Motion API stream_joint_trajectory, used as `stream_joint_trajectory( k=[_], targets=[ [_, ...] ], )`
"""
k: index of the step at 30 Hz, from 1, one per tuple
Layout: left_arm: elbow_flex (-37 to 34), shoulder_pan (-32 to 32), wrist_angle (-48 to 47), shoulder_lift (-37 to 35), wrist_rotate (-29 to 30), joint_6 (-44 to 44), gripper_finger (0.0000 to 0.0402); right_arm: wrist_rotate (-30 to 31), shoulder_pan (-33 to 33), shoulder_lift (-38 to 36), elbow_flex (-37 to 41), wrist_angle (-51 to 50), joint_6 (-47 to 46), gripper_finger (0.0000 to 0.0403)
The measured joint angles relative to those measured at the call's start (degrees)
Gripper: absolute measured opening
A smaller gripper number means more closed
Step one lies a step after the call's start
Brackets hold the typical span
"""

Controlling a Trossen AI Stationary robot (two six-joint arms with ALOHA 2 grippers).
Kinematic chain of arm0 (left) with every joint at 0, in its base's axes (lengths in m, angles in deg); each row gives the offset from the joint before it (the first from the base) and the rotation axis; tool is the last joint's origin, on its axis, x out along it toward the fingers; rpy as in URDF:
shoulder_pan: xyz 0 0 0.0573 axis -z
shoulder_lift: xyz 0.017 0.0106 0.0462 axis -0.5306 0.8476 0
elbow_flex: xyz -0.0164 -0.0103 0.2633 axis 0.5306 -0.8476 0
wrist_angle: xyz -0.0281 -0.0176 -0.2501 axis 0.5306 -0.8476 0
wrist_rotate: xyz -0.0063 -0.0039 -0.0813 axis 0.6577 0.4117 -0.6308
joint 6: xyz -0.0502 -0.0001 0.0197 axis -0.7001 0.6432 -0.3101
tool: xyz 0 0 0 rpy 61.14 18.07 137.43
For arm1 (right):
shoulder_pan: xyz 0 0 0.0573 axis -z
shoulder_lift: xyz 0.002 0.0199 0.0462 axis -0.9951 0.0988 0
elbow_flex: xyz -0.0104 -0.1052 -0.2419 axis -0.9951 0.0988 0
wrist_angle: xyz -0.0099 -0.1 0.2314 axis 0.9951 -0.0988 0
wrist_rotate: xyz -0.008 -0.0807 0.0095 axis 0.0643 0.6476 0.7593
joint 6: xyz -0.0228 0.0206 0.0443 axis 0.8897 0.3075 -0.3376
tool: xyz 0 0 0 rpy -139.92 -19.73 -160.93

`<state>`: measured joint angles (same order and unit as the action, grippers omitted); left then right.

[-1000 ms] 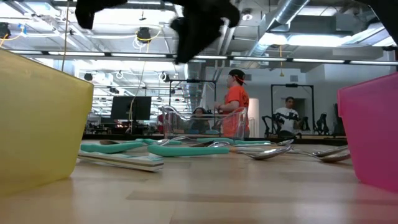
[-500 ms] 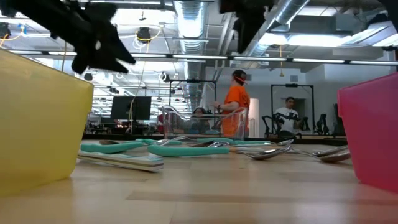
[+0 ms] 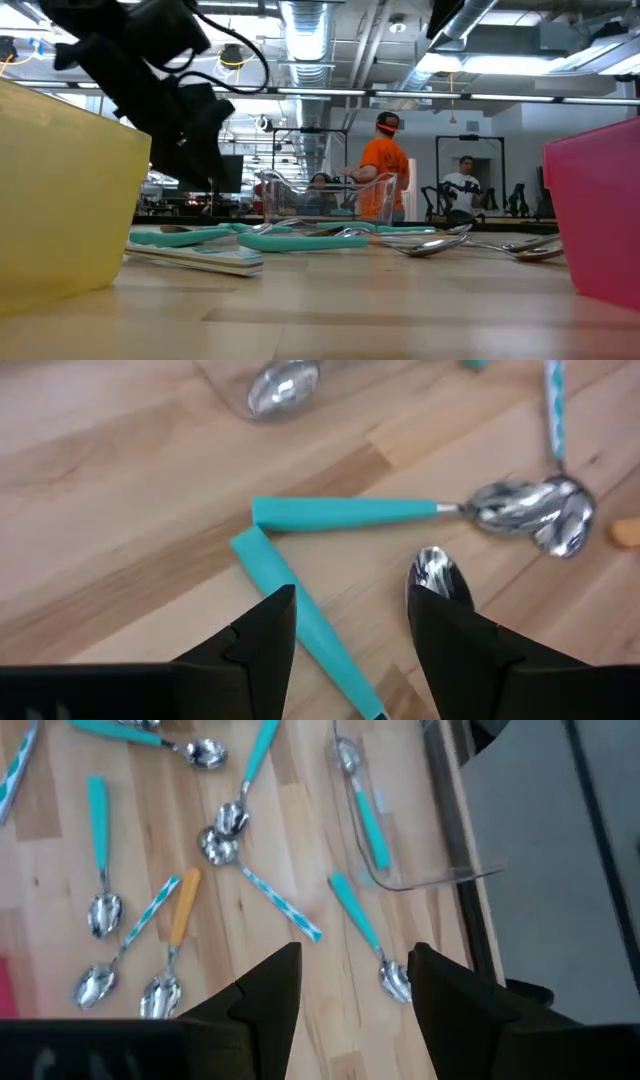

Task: Sort silverware by color (type)
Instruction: Put the blue spoon into the transparent bin

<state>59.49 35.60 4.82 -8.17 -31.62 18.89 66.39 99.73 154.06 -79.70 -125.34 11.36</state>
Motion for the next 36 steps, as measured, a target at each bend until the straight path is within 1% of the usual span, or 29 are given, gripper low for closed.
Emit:
stream_joint_trajectory(
  k=[3, 8, 12, 16, 19, 26, 33, 36],
  targets=[
    [4.5, 0.0, -4.5, 4.7, 1.8, -0.5, 0.0177, 0.0, -0.6, -2.7, 3.0, 1.9, -0.2, 0.0204],
    [12.4, 0.0, -16.1, 12.1, 5.5, -3.0, 0.0177, 0.0, -2.0, -6.3, 10.2, 4.7, -1.6, 0.0204],
    [17.0, 0.0, -20.3, 17.5, 5.6, -3.2, 0.0177, 0.0, -3.2, -8.7, 16.7, 6.1, -1.7, 0.0204],
    [20.1, 0.0, -23.4, 21.4, 5.6, -6.1, 0.0177, 0.0, -4.3, -10.9, 22.3, 7.6, -2.2, 0.0204],
    [21.0, 0.0, -26.5, 22.8, 5.7, -9.1, 0.0177, 0.0, -4.6, -12.2, 25.3, 8.3, -3.6, 0.0204],
    [21.0, 0.0, -27.1, 22.9, 6.0, -15.7, 0.0177, 0.0, -4.5, -14.9, 31.1, 12.3, -4.5, 0.0204],
    [21.1, 0.0, -25.1, 25.2, 6.0, -17.9, 0.0177, 0.0, -4.7, -15.2, 32.9, 13.1, -4.7, 0.0204],
    [21.0, 0.0, -24.6, 27.6, 4.1, -18.7, 0.0177, 0.0, -5.2, -15.2, 33.6, 13.8, -4.7, 0.0204]
  ],
)
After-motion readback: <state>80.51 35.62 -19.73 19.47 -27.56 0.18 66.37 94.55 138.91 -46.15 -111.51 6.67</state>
